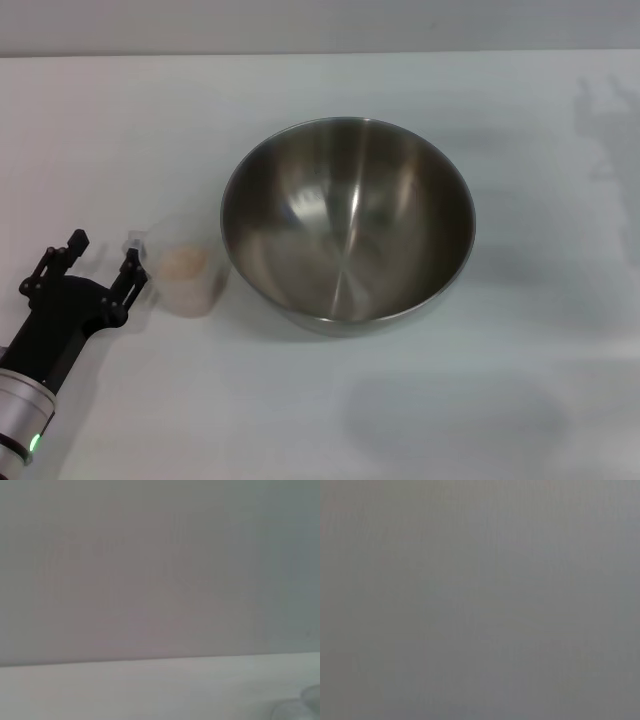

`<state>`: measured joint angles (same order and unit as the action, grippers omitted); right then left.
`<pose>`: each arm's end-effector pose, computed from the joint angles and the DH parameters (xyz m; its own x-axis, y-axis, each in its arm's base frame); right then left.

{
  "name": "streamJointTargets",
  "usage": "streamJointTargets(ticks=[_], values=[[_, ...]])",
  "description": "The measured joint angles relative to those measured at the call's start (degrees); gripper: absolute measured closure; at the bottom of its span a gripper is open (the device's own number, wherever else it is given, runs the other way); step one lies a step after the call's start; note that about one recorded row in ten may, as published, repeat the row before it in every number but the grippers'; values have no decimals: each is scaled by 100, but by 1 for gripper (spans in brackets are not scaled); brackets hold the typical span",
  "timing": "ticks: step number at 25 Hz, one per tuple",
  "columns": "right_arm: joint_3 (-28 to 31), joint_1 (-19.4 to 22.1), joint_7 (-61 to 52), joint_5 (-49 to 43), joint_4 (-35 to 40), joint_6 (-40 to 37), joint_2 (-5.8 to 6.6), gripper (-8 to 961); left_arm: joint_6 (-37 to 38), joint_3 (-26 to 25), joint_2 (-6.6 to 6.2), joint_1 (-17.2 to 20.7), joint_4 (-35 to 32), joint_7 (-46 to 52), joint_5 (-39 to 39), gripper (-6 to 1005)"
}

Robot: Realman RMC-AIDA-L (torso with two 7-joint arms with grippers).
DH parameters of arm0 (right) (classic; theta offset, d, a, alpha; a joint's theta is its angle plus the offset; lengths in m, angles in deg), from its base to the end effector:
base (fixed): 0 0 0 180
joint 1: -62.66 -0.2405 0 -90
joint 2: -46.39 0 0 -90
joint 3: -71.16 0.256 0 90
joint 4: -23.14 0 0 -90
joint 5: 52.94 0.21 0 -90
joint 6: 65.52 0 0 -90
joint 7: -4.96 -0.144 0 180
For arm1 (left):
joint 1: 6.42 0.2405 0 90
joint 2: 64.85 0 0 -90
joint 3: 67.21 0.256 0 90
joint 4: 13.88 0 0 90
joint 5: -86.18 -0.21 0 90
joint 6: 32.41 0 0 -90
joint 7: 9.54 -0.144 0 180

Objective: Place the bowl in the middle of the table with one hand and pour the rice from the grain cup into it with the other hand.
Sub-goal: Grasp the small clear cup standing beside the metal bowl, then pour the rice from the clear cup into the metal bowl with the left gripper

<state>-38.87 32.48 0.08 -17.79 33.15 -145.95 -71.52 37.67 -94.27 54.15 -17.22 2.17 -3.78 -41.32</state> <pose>0.2784 0.3628 0.0432 0.6640 0.4139 -0.6228 -0.6517 -0.0881 -0.7533 -0.3428 0.2326 -0.0680 0.7163 0.0992 0.6907 0.6824 -0.3062 -0.6637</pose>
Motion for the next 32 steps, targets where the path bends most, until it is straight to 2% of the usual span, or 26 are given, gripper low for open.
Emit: streamJointTargets(ticks=[1,11,22,25,29,32], values=[[0,-6,-1,0,0,1,-5,536,-71,-41,2,0,16,12,3,185],[0,-15,-4,0,0,2,-5,530,-109,-63,-1,-6,155,97,-15,522],[-11,-15,-4,0,-15,1,-3,522,-100,-109,3,-44,273,102,-3,965],[-19,-15,-4,0,-17,0,-3,520,-44,-230,5,16,376,101,2,966],[-33,-15,-4,1,-16,0,-3,517,384,-465,8,1,466,-178,9,968],[-39,-16,-4,1,0,-8,-4,515,878,-652,9,-253,481,-760,10,970]])
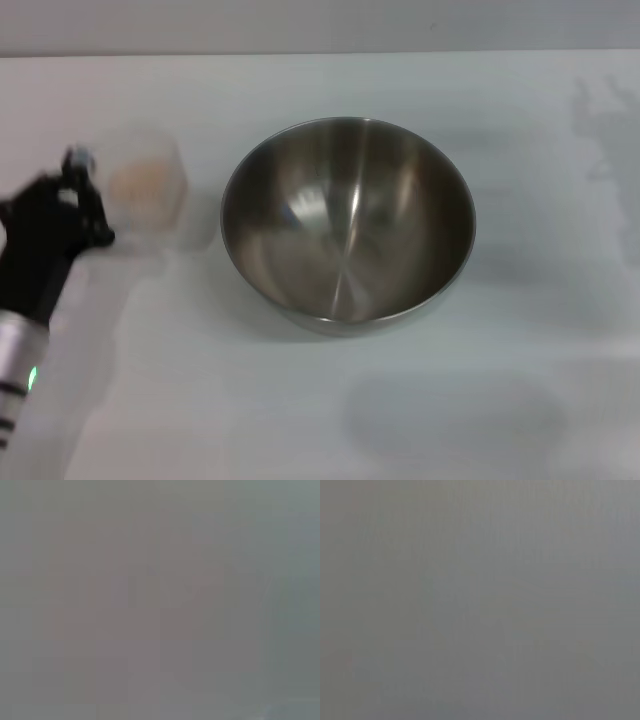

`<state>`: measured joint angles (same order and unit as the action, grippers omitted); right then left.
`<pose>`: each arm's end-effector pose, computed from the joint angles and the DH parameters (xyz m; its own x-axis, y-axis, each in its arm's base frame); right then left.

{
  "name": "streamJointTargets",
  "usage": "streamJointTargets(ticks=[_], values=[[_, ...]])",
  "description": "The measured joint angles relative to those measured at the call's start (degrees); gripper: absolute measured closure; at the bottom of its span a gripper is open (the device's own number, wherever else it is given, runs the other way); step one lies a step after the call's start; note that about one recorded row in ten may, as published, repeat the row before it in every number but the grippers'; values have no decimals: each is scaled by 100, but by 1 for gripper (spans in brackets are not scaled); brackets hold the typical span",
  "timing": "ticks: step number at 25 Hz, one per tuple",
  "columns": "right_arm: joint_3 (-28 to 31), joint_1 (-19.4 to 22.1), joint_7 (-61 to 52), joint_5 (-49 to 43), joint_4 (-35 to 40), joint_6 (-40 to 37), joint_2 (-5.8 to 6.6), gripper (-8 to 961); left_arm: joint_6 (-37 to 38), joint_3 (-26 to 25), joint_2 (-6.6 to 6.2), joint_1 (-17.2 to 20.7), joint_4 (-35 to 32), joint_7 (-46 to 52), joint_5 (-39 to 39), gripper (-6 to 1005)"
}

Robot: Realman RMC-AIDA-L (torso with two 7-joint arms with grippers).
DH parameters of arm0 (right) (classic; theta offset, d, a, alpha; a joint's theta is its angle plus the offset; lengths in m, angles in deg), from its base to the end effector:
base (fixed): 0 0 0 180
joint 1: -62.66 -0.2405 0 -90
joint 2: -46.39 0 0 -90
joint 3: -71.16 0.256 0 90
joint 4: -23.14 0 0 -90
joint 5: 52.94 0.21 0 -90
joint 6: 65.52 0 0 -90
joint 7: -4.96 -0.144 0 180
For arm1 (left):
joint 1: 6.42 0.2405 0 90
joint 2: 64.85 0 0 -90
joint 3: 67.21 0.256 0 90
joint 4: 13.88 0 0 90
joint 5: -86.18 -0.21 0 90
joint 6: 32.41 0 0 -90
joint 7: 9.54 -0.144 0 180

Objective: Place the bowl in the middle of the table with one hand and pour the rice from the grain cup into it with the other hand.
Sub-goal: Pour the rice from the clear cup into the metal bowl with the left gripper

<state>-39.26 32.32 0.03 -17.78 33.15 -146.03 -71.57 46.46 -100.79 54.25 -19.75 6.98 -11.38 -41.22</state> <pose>0.2766 0.3632 0.0420 0.6618 0.4155 -0.6240 -0.6500 -0.0965 -0.7537 -0.3024 0.2615 -0.0430 0.7004 -0.1741 0.6922 0.6480 -0.2514 -0.7189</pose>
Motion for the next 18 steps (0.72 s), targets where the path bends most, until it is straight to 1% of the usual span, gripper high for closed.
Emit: streamJointTargets(ticks=[1,2,3,5,6,7,9,12,13,14,16,17,18], values=[[0,0,0,0,0,0,0,515,98,-36,-1,-99,0,-221,1,971],[-8,-1,0,-1,14,-22,-1,514,233,-65,0,-343,1,-841,-11,972],[-8,-1,0,-1,14,-22,-1,513,233,-65,0,-343,1,-841,-11,972],[-13,-14,0,-4,22,-36,-3,512,310,-20,0,-681,38,-1736,-58,972],[-13,-14,0,-4,22,-36,-3,511,310,-20,0,-681,38,-1736,-58,971],[-14,-18,0,-6,23,-37,-4,511,320,37,0,-829,76,-2088,-74,971],[-14,-22,0,-8,24,-39,-5,509,331,156,-1,-1009,159,-2692,-100,971],[-14,-38,1,-11,9,-42,-8,507,338,314,0,-1196,249,-3558,-231,971],[-14,-38,1,-11,9,-42,-8,507,340,379,0,-1286,275,-4225,-442,972],[-14,-42,1,-11,4,-43,-8,506,340,379,0,-1286,275,-4225,-442,972],[-7,-46,1,-13,-3,-43,-8,505,340,404,0,-1329,292,-4796,-679,972],[-4,-49,1,-14,-5,-43,-8,504,339,409,0,-1361,302,-5379,-996,972],[-3,-51,2,-15,-7,-43,-6,503,339,409,0,-1361,302,-5379,-996,972]])
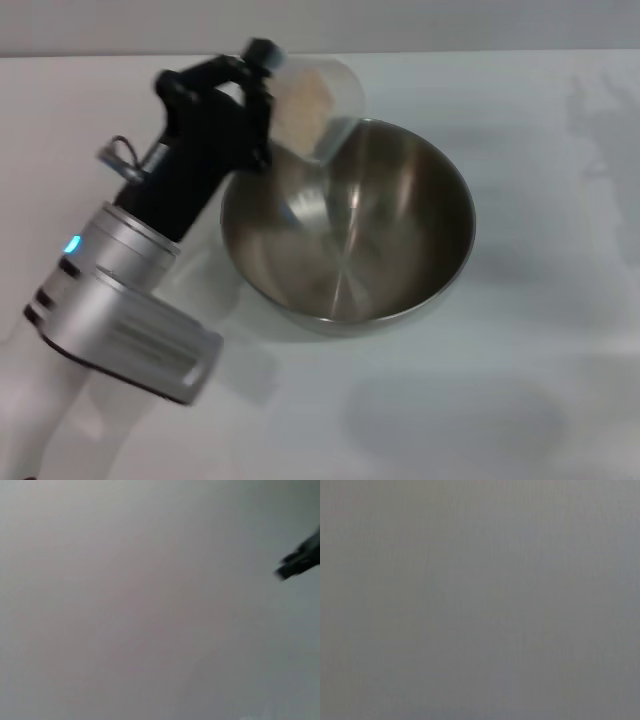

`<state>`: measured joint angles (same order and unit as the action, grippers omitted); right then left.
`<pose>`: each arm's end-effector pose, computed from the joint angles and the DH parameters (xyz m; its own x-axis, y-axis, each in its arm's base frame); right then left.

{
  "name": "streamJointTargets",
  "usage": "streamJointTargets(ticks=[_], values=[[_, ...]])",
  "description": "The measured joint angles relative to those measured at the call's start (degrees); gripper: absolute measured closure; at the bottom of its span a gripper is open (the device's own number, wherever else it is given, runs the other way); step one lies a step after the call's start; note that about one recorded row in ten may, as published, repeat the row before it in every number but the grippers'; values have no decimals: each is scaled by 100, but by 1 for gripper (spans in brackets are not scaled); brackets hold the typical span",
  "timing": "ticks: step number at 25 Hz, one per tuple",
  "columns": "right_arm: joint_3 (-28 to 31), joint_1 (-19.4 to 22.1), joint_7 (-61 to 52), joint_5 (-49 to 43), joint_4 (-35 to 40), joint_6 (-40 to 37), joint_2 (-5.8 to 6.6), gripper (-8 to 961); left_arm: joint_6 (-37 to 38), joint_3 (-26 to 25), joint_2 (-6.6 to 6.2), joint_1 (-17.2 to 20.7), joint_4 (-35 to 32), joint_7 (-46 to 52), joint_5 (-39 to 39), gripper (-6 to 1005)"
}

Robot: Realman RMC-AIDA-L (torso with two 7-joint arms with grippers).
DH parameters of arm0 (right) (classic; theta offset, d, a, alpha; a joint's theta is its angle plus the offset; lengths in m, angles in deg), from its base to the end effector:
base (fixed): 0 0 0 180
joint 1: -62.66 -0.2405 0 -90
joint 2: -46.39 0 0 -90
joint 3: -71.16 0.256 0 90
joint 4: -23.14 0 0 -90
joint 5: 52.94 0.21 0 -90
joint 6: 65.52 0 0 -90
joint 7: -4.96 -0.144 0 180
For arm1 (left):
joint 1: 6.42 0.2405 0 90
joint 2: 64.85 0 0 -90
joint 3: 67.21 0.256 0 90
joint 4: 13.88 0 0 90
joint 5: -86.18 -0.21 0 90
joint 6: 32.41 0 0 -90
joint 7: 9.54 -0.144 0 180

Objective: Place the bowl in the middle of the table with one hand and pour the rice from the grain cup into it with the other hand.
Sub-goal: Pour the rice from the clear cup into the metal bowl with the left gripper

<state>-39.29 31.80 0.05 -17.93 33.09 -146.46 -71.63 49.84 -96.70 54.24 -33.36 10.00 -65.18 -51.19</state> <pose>0.2723 0.3650 0.0417 0.6559 0.4270 -0.6225 -0.6475 -0.1055 -0.7547 -0.1989 0.2997 -0.0674 0.6935 -0.7096 -0.1250 -0.2131 -0.0363 -0.9764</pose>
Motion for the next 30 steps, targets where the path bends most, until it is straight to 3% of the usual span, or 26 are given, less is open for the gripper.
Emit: streamJointTargets(ticks=[8,9,30], values=[[-16,0,178,-3,-1,4,4,498,-251,14,4,-33,106,-2063,-459,971],[-21,0,198,-3,-3,4,-1,497,-423,60,7,-35,135,-2761,-487,970],[-19,-10,216,-8,-16,34,14,483,-643,166,9,23,181,-5755,-484,936]])
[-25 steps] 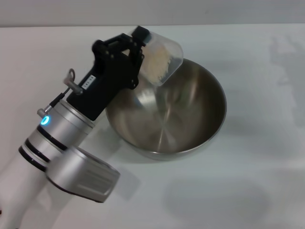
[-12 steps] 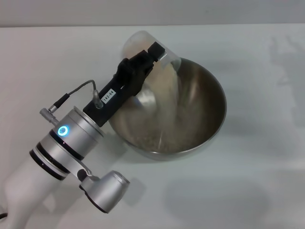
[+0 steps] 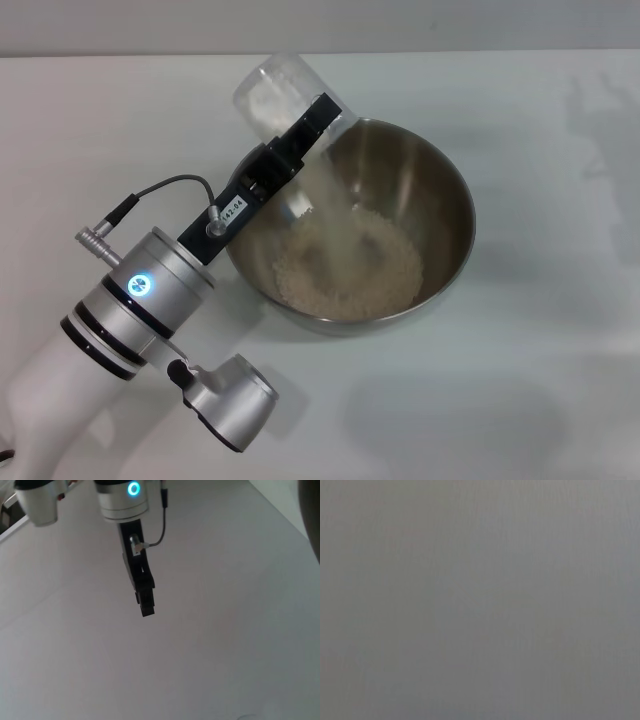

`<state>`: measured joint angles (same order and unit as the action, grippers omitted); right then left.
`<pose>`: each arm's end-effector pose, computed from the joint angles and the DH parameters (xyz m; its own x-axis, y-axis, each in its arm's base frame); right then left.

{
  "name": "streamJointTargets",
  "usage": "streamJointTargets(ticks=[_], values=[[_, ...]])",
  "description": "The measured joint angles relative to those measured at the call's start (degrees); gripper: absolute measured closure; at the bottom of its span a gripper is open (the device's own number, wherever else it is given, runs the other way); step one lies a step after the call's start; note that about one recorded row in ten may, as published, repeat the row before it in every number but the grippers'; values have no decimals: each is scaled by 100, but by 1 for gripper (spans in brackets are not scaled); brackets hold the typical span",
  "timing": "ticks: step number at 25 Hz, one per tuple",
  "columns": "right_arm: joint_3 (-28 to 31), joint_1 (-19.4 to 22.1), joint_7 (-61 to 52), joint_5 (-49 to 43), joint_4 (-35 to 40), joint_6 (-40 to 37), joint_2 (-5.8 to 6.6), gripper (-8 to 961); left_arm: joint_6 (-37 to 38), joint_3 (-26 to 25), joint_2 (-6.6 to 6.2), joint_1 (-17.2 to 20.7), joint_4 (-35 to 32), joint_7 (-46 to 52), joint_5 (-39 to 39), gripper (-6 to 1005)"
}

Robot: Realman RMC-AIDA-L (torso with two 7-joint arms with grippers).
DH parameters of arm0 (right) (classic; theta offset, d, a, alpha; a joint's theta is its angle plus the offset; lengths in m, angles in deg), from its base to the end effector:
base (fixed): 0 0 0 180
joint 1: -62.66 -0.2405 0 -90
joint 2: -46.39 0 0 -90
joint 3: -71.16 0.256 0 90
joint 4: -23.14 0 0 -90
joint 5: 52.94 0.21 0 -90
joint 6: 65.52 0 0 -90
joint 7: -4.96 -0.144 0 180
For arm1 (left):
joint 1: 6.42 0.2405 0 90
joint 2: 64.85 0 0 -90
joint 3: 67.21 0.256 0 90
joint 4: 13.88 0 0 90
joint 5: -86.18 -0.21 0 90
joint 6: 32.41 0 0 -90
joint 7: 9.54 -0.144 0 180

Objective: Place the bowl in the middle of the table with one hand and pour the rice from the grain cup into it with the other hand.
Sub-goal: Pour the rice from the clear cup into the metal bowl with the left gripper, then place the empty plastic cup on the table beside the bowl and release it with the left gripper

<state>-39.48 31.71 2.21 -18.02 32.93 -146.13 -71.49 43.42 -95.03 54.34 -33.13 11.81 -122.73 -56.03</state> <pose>0.2731 0.3658 0.0416 0.6849 0.4249 -0.5919 -0.6177 -0.0922 -0.7810 -0.1956 0.2906 -0.0928 0.1035 -0.5140 -0.8515 -0.7292 0.5430 -0.4164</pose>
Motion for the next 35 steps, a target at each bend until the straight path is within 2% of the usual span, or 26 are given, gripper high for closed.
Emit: streamJointTargets(ticks=[5,11,24,26,27,28,30,32,35], values=[[0,10,2,-3,-10,-17,2,479,17,44,-1,13,9,-128,0,928],[0,7,2,-4,-12,-19,2,475,-24,452,-1,25,49,28,26,919],[15,-65,3,-3,-3,8,12,467,-240,373,0,83,78,105,36,898],[17,-67,2,-3,-6,9,11,465,-188,205,0,140,248,963,93,895],[20,-70,2,-3,-7,11,11,465,-188,205,0,140,248,963,93,893],[22,-72,3,-3,-9,14,11,464,-144,-11,0,228,443,1768,165,892],[25,-77,2,-3,-14,19,11,462,-115,-208,-1,303,613,2452,307,888],[29,-78,2,-3,-18,26,10,461,-81,-525,0,431,853,4075,671,885],[35,-77,2,-3,-21,34,5,459,-151,-688,0,466,861,5576,1209,880]])
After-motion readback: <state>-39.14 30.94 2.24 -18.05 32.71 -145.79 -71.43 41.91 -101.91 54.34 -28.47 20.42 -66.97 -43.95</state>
